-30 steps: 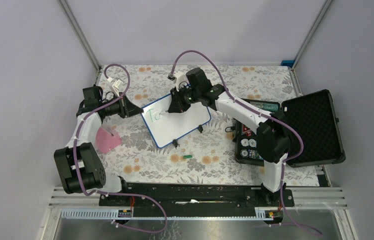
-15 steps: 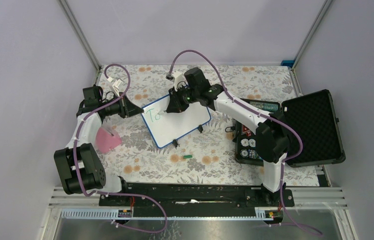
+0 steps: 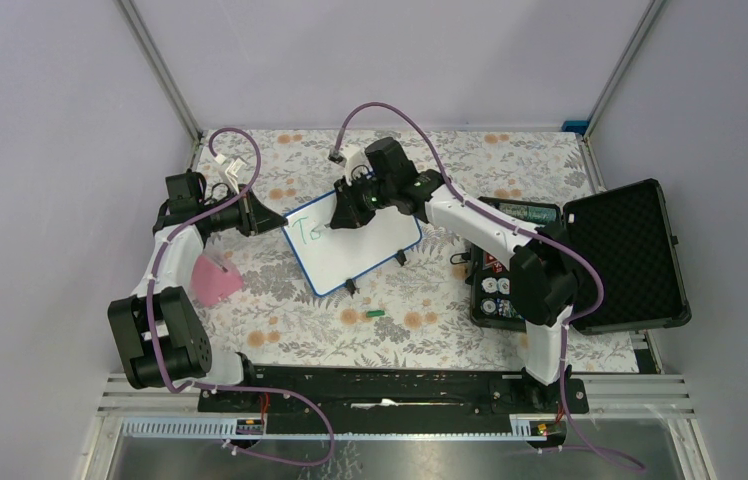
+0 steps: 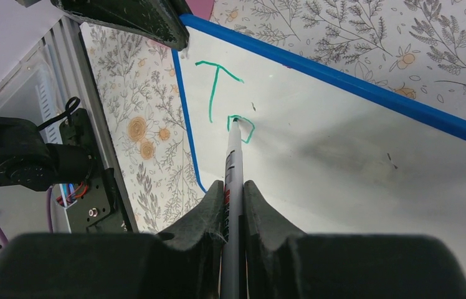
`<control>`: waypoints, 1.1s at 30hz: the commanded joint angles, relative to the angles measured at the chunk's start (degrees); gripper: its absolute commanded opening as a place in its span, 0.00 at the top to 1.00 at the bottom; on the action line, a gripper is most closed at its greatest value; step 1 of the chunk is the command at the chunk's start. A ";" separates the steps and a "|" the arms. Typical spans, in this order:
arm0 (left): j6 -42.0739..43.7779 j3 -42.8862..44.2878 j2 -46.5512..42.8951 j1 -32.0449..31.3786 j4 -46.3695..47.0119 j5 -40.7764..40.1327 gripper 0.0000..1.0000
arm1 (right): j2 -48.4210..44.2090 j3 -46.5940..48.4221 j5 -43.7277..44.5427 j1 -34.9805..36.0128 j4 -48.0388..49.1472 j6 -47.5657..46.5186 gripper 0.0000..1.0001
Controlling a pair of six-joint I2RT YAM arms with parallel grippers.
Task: Write a sentence on the whiteboard
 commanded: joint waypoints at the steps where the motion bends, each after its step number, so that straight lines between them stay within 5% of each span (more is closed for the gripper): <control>1: 0.99 1.67 -1.70 -0.07 1.21 -0.74 1.00 | -2.01 2.78 -3.01 0.57 0.34 0.43 1.00; 10: 2.27 2.02 -1.55 -0.07 0.66 -1.23 1.00 | -9.77 -1.43 -8.37 -1.48 -1.45 -0.59 1.00; 33: 5.76 3.98 -0.11 -0.16 -1.60 -2.61 1.00 | -7.54 -4.77 -9.46 -6.41 4.07 -2.80 1.00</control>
